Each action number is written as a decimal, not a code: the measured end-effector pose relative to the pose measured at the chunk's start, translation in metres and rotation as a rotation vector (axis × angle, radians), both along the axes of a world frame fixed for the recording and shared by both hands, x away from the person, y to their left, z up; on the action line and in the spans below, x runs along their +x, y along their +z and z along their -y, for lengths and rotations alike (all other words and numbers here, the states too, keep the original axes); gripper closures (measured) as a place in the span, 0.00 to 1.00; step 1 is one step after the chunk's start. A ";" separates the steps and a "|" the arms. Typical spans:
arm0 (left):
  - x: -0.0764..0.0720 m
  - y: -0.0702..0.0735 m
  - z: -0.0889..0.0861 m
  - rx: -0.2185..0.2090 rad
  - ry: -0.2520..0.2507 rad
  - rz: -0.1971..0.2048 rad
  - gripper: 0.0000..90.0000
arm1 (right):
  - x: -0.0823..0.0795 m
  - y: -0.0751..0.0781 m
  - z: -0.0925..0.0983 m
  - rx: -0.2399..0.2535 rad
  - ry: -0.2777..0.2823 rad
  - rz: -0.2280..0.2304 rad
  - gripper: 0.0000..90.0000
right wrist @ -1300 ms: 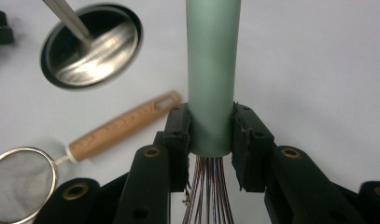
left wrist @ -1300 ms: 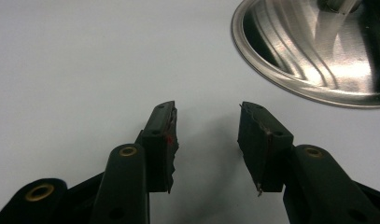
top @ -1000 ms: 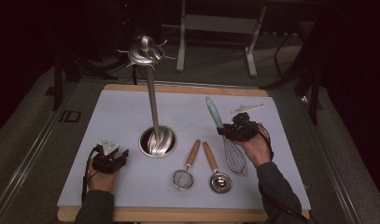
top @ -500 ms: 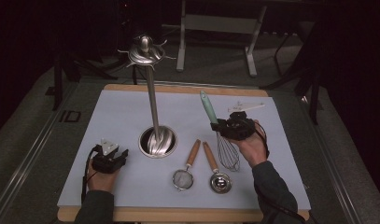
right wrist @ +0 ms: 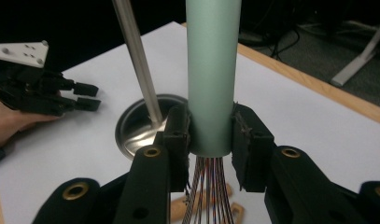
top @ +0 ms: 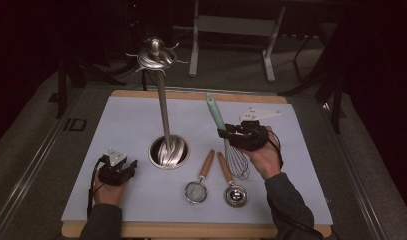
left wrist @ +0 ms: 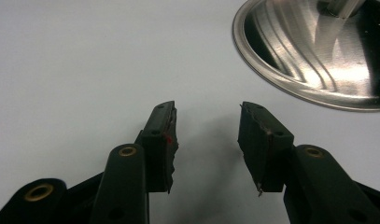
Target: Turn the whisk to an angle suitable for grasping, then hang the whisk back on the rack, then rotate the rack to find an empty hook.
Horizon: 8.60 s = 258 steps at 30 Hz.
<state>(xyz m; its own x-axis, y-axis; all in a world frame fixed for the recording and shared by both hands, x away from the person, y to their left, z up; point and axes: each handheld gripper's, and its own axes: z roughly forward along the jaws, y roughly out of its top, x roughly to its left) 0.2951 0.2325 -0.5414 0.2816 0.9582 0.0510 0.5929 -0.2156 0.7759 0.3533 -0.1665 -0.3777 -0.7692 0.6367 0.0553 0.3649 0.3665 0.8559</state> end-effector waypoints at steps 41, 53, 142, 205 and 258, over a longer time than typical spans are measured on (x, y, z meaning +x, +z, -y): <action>0.000 0.000 0.000 0.001 0.003 0.003 0.63 | -0.016 0.037 -0.036 0.085 0.162 0.161 0.77; 0.000 0.000 0.000 0.001 0.002 0.002 0.63 | -0.022 0.062 -0.047 0.119 0.204 0.207 0.77; 0.001 0.000 -0.001 -0.011 0.007 -0.003 0.63 | -0.006 0.057 -0.091 -0.108 0.274 0.158 0.66; -0.011 0.201 0.044 -0.364 -0.208 0.750 1.00 | -0.034 -0.119 0.099 -0.148 -0.232 -0.125 0.61; 0.033 0.252 0.033 -0.340 -0.126 0.805 1.00 | -0.037 -0.121 0.107 -0.141 -0.255 -0.126 0.61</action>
<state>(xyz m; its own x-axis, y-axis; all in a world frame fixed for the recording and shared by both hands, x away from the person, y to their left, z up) 0.3279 0.1998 -0.2898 0.3877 0.9218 -0.0031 -0.1742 0.0766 0.9817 0.3165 -0.2734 -0.4988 -0.5765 0.8162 0.0381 0.5604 0.3610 0.7454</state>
